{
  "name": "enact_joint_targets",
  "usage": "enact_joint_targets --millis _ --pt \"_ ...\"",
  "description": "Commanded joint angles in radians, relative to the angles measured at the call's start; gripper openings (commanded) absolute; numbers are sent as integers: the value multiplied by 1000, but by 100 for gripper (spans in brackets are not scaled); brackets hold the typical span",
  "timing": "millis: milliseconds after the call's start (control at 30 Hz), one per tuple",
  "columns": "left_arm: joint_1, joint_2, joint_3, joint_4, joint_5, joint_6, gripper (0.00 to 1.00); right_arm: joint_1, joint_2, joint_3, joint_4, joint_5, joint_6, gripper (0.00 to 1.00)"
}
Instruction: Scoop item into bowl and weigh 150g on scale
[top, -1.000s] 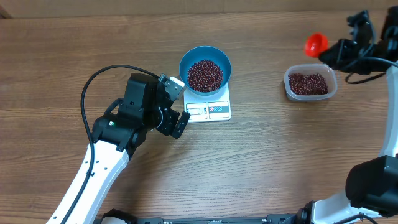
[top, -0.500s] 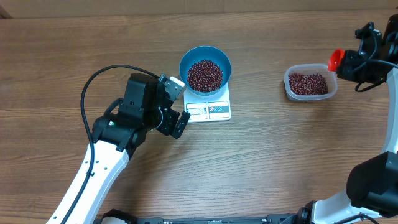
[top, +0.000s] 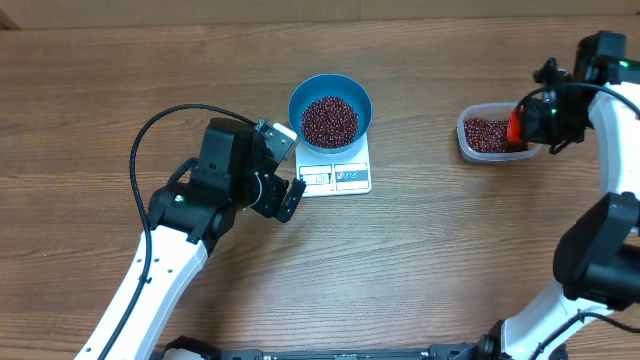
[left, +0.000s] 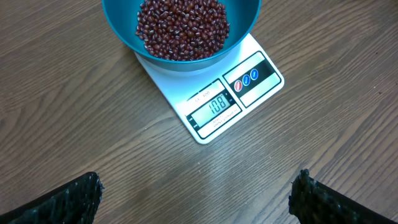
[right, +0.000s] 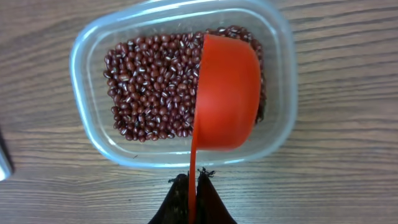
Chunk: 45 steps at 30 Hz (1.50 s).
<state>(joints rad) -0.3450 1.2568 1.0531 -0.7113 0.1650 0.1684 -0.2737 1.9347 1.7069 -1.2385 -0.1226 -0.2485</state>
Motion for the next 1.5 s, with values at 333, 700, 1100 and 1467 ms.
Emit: enact_joint_targets --millis 333,700,1100,1467 --pt "4 -8 -3 2 11 19 99 51 93 -4 36 106 -20 4" --pt "4 -8 -3 2 11 19 100 91 110 -5 -24 31 -75 4" --pt "4 -8 -3 1 11 19 99 103 158 -4 -109 -131 -71 4" --pt "4 -8 -3 2 11 19 100 -7 158 -4 -71 -395 -17 4"
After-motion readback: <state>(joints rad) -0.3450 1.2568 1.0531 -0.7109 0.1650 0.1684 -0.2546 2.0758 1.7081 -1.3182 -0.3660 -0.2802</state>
